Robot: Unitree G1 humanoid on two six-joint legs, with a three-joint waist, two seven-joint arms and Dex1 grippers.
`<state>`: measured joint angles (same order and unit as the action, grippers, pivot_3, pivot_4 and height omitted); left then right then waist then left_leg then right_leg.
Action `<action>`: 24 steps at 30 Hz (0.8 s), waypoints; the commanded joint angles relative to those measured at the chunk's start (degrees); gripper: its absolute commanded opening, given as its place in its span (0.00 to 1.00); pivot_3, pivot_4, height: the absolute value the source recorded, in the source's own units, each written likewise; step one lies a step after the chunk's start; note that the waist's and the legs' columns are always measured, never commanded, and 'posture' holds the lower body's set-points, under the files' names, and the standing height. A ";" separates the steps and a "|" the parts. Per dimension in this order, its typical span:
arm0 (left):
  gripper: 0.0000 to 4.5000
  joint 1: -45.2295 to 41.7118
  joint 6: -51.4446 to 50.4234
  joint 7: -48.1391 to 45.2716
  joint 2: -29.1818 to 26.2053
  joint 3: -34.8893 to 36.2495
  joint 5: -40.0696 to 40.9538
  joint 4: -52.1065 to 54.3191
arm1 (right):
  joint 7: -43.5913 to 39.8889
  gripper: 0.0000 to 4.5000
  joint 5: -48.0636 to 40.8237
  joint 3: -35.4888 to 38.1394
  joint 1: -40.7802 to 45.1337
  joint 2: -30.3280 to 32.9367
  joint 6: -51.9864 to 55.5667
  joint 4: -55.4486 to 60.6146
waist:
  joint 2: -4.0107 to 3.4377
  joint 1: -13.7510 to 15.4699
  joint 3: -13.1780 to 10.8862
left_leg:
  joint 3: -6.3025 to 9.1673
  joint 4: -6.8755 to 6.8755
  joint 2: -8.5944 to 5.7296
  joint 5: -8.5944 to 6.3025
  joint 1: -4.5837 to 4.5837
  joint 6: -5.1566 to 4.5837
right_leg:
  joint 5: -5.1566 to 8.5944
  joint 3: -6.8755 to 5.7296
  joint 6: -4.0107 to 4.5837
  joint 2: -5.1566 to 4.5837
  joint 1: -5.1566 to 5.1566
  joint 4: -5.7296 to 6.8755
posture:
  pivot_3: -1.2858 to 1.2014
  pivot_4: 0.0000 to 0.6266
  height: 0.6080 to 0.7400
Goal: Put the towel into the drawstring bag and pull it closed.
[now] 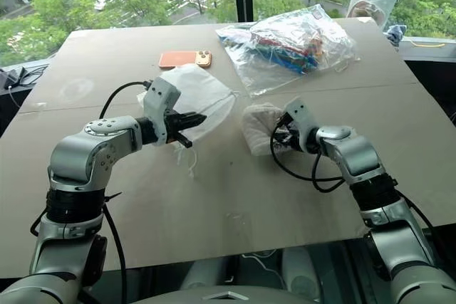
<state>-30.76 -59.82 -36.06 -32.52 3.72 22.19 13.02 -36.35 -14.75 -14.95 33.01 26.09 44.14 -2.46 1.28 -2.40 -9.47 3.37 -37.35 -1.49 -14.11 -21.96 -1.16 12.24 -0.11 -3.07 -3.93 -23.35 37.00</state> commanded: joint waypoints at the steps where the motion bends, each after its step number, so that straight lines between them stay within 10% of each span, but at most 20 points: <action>1: 0.00 -1.50 0.13 0.50 0.24 2.06 1.99 1.35 | -2.94 0.00 -1.70 1.10 -4.88 0.07 -3.32 5.99 | 0.00 0.18 0.00 | 0.00 0.00 0.00 0.00 -0.01 0.00 | 0.00 -0.01 0.00 -0.01 0.00 0.00 | 0.52 0.24 1.00; 9: 0.00 -2.58 4.05 -1.69 0.30 -1.03 2.33 -1.47 | -3.67 0.00 -16.37 8.97 -12.67 -3.80 1.89 26.76 | -0.06 0.35 -0.09 | 0.04 -0.01 -0.01 0.00 -0.37 0.00 | -0.01 -0.02 0.00 -0.04 -0.33 -0.01 | 0.52 0.24 1.00; 24: 0.00 -5.10 9.60 -3.26 -0.89 -4.25 0.13 -3.33 | 21.08 0.00 -4.29 5.91 -6.47 -17.88 10.07 15.97 | -0.10 0.78 -0.11 | 0.10 -0.01 -0.15 0.15 -0.60 0.26 | -0.01 -0.06 0.01 -0.11 -0.54 -0.02 | 0.52 0.24 1.00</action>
<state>-34.37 -51.68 -39.52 -32.58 -1.75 22.50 8.30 -15.83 -18.62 -9.24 26.03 8.43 51.97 11.22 1.19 -1.62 -9.58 3.47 -37.36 -1.66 -13.96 -22.62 -0.90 12.23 -0.16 -3.06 -4.04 -23.94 36.98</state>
